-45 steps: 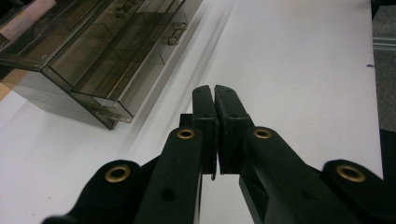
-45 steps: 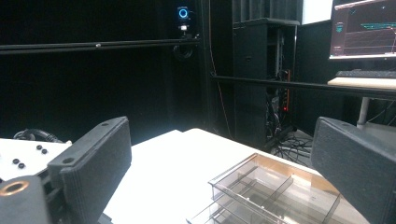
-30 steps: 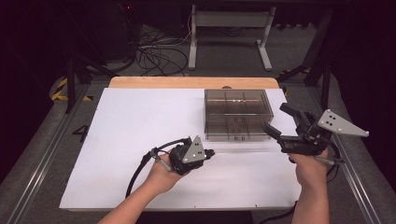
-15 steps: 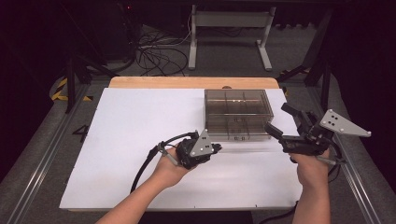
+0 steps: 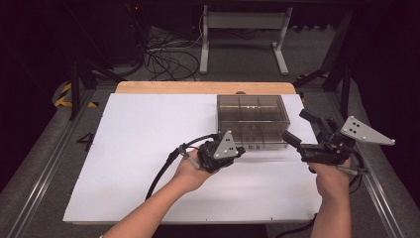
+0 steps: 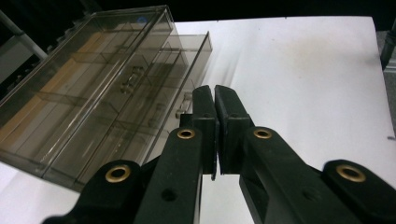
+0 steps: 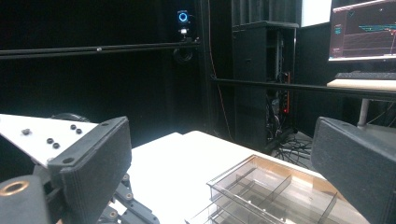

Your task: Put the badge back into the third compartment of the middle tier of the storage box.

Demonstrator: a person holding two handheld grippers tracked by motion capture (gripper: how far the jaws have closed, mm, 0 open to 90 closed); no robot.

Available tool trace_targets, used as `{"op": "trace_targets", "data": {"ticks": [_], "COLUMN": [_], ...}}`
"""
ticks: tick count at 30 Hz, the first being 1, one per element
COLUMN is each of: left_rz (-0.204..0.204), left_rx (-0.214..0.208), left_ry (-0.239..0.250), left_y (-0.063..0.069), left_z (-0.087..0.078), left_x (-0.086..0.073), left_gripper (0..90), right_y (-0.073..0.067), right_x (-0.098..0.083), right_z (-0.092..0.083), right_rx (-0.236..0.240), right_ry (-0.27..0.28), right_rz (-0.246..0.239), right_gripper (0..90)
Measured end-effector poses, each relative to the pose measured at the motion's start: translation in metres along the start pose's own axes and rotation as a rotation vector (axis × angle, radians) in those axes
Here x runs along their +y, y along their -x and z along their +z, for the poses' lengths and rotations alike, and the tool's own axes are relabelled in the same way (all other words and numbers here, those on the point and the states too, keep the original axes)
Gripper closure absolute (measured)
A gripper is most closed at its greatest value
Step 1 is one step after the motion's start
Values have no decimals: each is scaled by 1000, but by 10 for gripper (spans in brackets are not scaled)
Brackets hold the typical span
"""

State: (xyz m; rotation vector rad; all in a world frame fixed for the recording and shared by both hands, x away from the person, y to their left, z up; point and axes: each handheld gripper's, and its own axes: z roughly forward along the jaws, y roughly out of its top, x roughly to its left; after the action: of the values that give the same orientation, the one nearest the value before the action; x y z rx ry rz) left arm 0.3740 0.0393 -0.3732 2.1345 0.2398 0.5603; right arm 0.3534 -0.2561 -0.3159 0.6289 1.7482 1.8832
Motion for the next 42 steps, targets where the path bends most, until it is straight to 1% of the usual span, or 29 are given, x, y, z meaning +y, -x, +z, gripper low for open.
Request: {"op": "trace_targets", "data": {"ticks": [6,8,9,13,16,21,26,27,30,33,34,36,39,42], "left_rz": [11,9,13,0,-6,-1,-18,-7,-9,-21,-17,-31,-37,-57], "left_rx": [0,0,0,4,10,20,20,22,26,30,33,33,36,39], "left_ry": [11,11,19,33,36,47,51,54,55,56,58,66,74,80], "left_y": [0,0,0,-1,-2,-4,-5,-5,-6,-7,-8,-8,-10,-11], "left_z": [10,14,16,24,28,38,48,50,56,62,63,67,72,77], "left_x": [10,12,13,16,18,22,26,26,28,29,30,31,33,35], "left_gripper": [880,880,880,880,880,880,880,880,880,880,879,880,880,880], "right_y": [1,2,2,3,3,3,4,4,4,5,5,5,5,5], "right_x": [1,0,1,0,0,1,1,0,0,0,0,0,0,0], "right_z": [-2,-3,-3,-4,-5,-6,-6,-6,-6,-7,-7,-7,-7,-7], "right_rx": [-2,-3,-3,-4,-6,-4,-3,-3,-3,-3,-3,-3,-2,-2], "right_ry": [4,4,6,8,7,11,10,10,10,10,12,12,13,13], "right_rz": [-1,-4,0,2,4,2,3,6,6,6,7,7,3,5], "right_gripper": [59,59,59,59,59,59,59,59,59,59,59,59,59,59]}}
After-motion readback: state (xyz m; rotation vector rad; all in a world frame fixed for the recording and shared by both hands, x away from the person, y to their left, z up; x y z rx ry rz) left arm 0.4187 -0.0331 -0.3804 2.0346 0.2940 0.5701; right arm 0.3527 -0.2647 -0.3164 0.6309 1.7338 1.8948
